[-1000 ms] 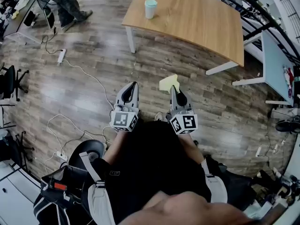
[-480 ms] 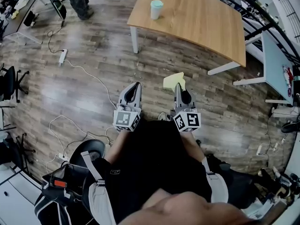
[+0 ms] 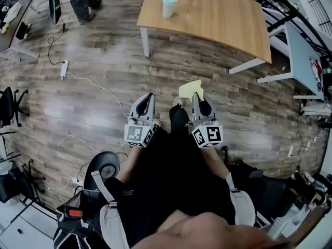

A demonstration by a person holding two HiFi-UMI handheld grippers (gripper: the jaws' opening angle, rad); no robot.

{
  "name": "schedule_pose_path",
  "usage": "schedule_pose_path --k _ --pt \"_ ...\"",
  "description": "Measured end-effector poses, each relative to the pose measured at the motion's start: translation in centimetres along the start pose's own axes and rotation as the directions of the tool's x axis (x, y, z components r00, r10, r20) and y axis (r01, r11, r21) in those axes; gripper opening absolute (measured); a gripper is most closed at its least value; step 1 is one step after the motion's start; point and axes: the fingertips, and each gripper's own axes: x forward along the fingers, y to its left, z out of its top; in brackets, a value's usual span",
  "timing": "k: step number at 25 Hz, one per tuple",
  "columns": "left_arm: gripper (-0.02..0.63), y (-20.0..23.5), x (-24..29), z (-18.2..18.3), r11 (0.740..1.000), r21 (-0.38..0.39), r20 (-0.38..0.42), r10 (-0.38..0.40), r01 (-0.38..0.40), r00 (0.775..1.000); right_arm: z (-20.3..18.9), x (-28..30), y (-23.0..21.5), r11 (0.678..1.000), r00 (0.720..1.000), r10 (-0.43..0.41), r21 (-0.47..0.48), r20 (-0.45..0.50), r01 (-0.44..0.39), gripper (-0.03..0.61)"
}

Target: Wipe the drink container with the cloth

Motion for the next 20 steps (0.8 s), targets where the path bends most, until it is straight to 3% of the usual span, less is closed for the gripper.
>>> schedule_pose_path --k 10,15,20 --pt "0.026 3.7 6.1 -1.0 1.000 -0.012 -0.042 0.001 -0.002 0.999 -1.0 7.8 -2.4 1.000 1.000 -0.004 0.012 0.000 0.004 0.043" --pt "0.026 6.0 12.4 -0.2 1.000 0.013 -0.073 0.000 0.001 0.997 -0.5 13.3 -5.7 0.999 1.000 -0.018 0.034 -0.011 0.018 0.043" --pt "0.026 7.2 19.5 1.5 1.000 0.003 -0.050 -0.012 0.012 0.999 0.2 18.8 -9.5 0.999 1.000 -0.008 0.033 -0.021 0.009 0.043"
